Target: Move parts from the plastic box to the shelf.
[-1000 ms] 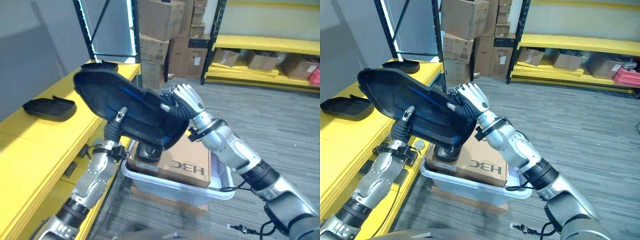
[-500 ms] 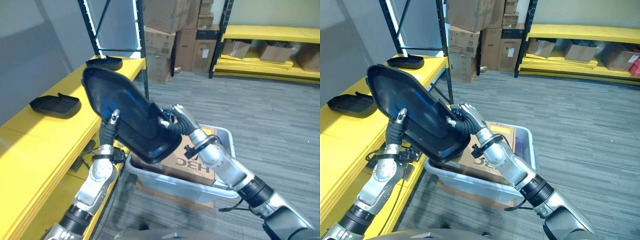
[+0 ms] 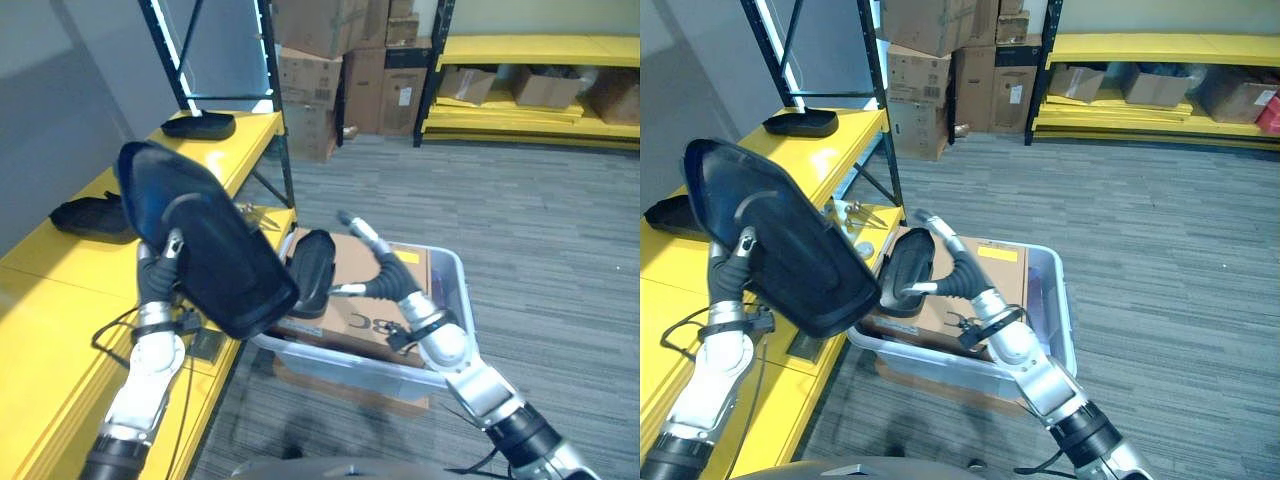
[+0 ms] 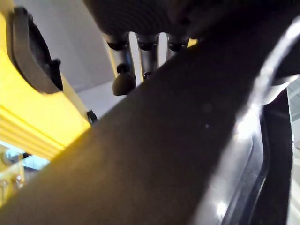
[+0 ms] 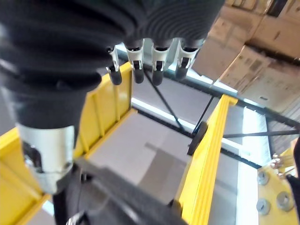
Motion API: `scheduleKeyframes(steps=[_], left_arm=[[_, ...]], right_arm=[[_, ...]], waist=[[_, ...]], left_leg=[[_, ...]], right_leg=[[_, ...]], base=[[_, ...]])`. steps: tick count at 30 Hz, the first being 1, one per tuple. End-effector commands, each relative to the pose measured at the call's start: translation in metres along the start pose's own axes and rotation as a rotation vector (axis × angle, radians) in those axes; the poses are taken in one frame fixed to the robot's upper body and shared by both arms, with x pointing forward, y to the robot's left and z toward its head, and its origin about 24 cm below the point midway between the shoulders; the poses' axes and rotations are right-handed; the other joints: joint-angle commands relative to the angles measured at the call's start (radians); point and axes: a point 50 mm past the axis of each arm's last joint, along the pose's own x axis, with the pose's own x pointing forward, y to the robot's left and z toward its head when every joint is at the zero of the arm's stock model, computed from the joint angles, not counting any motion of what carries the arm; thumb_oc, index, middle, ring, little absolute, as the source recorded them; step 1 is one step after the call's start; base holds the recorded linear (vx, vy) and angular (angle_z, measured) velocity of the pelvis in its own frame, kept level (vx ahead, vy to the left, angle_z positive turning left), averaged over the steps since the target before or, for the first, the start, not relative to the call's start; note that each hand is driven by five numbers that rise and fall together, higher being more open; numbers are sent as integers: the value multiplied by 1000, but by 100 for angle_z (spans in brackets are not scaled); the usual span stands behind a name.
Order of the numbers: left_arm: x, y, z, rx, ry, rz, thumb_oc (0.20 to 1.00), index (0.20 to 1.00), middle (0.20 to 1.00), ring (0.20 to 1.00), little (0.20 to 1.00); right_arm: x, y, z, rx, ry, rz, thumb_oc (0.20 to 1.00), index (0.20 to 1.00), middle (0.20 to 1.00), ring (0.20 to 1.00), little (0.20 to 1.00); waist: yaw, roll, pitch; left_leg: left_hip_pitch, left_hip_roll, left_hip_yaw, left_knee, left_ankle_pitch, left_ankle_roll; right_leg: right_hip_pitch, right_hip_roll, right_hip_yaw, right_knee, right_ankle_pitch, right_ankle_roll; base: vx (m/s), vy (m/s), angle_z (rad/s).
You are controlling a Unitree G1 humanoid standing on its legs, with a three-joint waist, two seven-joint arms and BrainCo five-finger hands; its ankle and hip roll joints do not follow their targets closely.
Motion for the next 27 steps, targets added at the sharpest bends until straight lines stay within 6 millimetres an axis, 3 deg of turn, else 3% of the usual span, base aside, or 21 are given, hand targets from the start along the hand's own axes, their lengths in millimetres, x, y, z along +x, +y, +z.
scheduleKeyframes(steps=[1,3,5,9,12,14,17,18,19,20,21,23,25,26,27], left_arm=[[18,14,25,-14,-165,44,200,200,200,200,200],[16,15,23,-29,-149,40,200,200,200,200,200],[17,12,27,-118,-158,18,200,200,200,200,200],[15,9,41,-198,-224,-15,200,200,200,200,200],[15,8,48,-201,-265,-40,200,200,200,200,200],[17,8,53,-190,-294,-50,200,200,200,200,200],[19,7,57,-191,-317,-59,200,200,200,200,200],[19,7,57,-190,-317,-60,200,200,200,200,200],[18,9,60,-192,-328,-65,200,200,200,200,200],[18,10,60,-191,-327,-67,200,200,200,200,200],[16,17,62,-163,-346,-60,200,200,200,200,200],[15,21,66,-147,-368,-60,200,200,200,200,200],[13,26,72,-132,-400,-56,200,200,200,200,200],[13,30,83,-129,-452,-57,200,200,200,200,200],[13,30,83,-129,-453,-56,200,200,200,200,200]], right_arm=[[4,3,10,106,-58,21,1000,1000,1000,1000,1000],[-2,-1,0,134,0,2,1000,1000,1000,1000,1000],[-12,-11,-18,147,90,-59,1000,1000,1000,1000,1000],[-27,-12,-40,135,209,-59,1000,1000,1000,1000,1000],[-30,-11,-51,91,267,-52,1000,1000,1000,1000,1000],[-28,-11,-50,97,260,-56,1000,1000,1000,1000,1000],[-25,-10,-45,84,233,-68,1000,1000,1000,1000,1000],[-25,-10,-45,84,233,-68,1000,1000,1000,1000,1000],[-24,-9,-43,94,218,-84,1000,1000,1000,1000,1000],[-24,-8,-43,95,219,-84,1000,1000,1000,1000,1000],[-16,-4,-37,99,188,-91,1000,1000,1000,1000,1000],[-11,-2,-34,116,168,-89,1000,1000,1000,1000,1000],[-3,5,-25,133,124,-68,1000,1000,1000,1000,1000],[8,6,-13,129,61,-59,1000,1000,1000,1000,1000],[8,7,-13,129,60,-59,1000,1000,1000,1000,1000]], waist=[[26,-63,-15],[31,-65,-11],[48,-69,23],[69,-80,44],[62,-94,51],[49,-100,45],[35,-91,32],[35,-91,32],[45,-81,19],[41,-83,17],[75,-80,8],[86,-83,6],[101,-93,1],[108,-99,1],[105,-104,3]], left_leg=[[13,45,10,33,-108,-42],[8,48,10,37,-104,-47],[-72,44,-10,80,-59,-86],[-151,60,-12,111,-10,-107],[-183,125,153,118,8,-90],[-173,190,307,109,19,-102],[-147,250,507,87,53,-113],[-146,249,507,84,54,-113],[-142,254,543,75,57,-113],[-143,253,540,72,58,-112],[-154,222,496,75,40,-101],[-153,204,479,74,23,-90],[-139,152,452,68,-20,-54],[-113,94,436,55,-57,-12],[-111,84,436,54,-59,-5]], right_leg=[[62,-61,-27,4,-121,54],[62,-60,-36,6,-124,52],[53,-71,-99,25,-133,46],[50,-90,-206,46,-139,45],[46,-104,-276,44,-139,47],[59,-108,-325,41,-147,54],[69,-118,-412,43,-133,54],[70,-118,-413,43,-133,55],[80,-125,-454,50,-134,55],[81,-125,-459,51,-134,57],[96,-153,-477,65,-129,72],[102,-174,-484,75,-124,81],[114,-234,-498,127,-104,106],[103,-324,-510,264,-25,145],[101,-339,-511,276,-25,152]], base=[[-7,-56,-2],[-47,-20,3],[-157,-31,14],[-89,-20,89],[-58,0,116],[4,41,107],[-11,112,118],[62,141,122],[59,97,109],[200,327,112],[147,242,85],[171,286,35],[264,404,27],[266,403,103],[353,510,101]])
